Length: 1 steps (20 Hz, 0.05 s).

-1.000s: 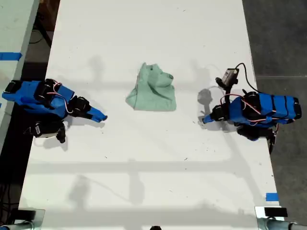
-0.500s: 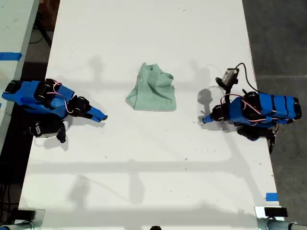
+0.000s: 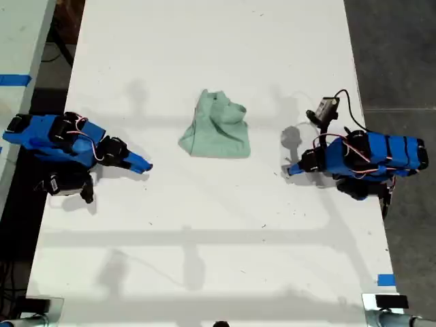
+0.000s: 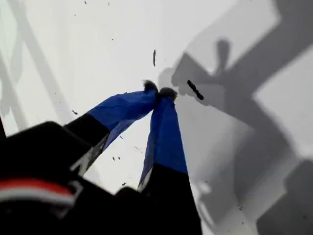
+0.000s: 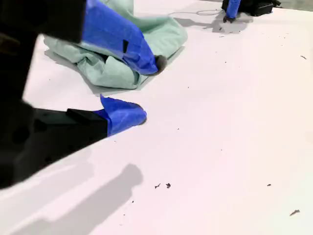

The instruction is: Fold t shirt

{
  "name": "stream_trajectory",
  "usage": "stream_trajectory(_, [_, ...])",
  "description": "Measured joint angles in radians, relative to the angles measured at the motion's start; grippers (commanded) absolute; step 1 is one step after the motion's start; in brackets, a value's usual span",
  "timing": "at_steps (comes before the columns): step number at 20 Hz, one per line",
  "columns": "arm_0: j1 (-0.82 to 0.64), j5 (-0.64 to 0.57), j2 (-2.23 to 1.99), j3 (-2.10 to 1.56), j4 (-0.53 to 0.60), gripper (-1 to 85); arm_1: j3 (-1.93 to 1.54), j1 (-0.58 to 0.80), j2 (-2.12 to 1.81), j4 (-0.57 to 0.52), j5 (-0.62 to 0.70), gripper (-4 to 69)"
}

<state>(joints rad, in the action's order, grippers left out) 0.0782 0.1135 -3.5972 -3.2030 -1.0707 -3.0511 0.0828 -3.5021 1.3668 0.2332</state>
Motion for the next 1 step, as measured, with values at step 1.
stream_trajectory(1, [0.000,0.000,0.000,0.000,0.000,12.3,0.000,0.000,0.000,0.000,0.000,2.0])
